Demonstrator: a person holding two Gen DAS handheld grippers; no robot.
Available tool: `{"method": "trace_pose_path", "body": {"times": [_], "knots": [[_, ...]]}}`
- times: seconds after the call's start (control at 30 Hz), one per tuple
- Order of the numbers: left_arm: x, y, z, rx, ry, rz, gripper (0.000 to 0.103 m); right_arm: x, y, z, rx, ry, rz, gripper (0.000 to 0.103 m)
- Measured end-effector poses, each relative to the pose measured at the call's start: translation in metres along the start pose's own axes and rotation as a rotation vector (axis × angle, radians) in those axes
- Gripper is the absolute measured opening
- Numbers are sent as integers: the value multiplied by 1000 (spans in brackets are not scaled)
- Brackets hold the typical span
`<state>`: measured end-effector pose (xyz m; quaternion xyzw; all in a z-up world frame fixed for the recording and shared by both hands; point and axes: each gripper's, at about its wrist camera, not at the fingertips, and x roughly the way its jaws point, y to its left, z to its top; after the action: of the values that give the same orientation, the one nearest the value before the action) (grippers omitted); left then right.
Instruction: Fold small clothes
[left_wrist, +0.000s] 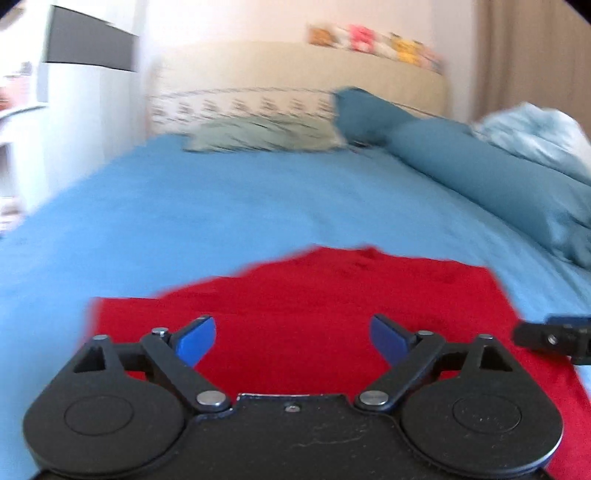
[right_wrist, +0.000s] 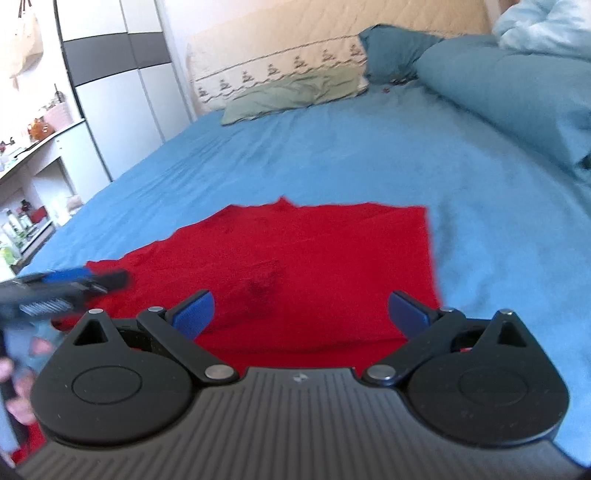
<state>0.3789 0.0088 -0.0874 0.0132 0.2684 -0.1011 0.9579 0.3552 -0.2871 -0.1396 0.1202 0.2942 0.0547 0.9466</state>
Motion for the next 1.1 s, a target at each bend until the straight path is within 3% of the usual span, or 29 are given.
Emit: {"method": "trace_pose_path", "body": {"times": [0.17,0.27,0.37,0.43,0.5,0.57,0.73,0.9,1.0,1.1], "knots": [[-14,62,-24,-32,-34,141,96,41,34,-10,13,27,0,101],[-8,84,-34,-86,-16,163,96,67,45,-11,43,51,-46,84],[0,101,-35,-123,11,173,96,80,45,-11,106,35,-91,80],[1,107,-40,-114,23,179,96,83,49,-10,93,28,-124,69],[4,106,-43,-97,50,177,96,83,54,-9,52,19,-159,39],[4,106,-50,-76,69,155,96,81,55,-3,21,20,-169,25],[0,101,-56,2,89,127,96,64,52,37,-41,-34,-157,23],[7,99,-54,10,55,130,96,33,24,79,-74,-126,-241,22],[18,101,-52,-6,62,126,96,32,-7,79,-71,-127,-342,22],[23,103,-55,-26,78,110,96,47,-33,62,-42,-65,-349,22]]}}
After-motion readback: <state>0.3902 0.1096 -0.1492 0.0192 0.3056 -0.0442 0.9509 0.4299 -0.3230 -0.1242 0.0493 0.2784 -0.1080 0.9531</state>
